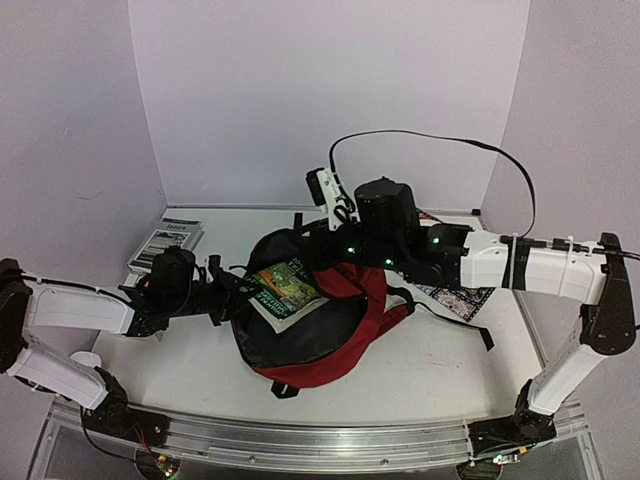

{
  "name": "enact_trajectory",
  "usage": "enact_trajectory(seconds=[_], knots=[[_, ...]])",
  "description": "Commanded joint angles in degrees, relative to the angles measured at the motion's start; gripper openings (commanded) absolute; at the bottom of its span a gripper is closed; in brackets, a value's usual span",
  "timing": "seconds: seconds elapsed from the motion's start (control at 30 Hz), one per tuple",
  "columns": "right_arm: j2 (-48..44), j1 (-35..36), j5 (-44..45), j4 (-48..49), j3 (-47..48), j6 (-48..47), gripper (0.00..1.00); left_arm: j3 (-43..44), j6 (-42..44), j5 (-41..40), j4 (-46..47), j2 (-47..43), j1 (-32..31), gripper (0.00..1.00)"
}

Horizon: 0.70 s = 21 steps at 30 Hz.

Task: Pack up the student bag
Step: Place the book in the largest pocket of the bag.

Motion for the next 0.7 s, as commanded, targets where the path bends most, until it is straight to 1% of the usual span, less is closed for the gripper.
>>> enact_trajectory(seconds=[0.0,0.13,0.5,0.57,0.67], knots=[[-3.32,1.68,-1.44,6.56,0.21,1.48,0.0,3.64,-2.85,-3.32,16.23,4.42,-0.39,0.0],[-2.72,3.08,-1.48,6.52,0.98,1.34,0.0,5.17,-3.17,-5.82,18.51,9.05,-1.09,0.0],[-1.12,5.78,-3.33,6.02,3.74,1.75,0.0,9.55,-3.04,-14.57,26.13,17.37,-3.43,0.0],[-0.54,6.11,-3.3,5.78,4.33,1.87,0.0,9.74,-4.31,-15.34,29.07,19.71,-3.94,0.0],[0.08,6.34,-3.03,5.27,5.09,2.45,0.0,8.55,-6.94,-16.12,37.44,24.51,-4.38,0.04]])
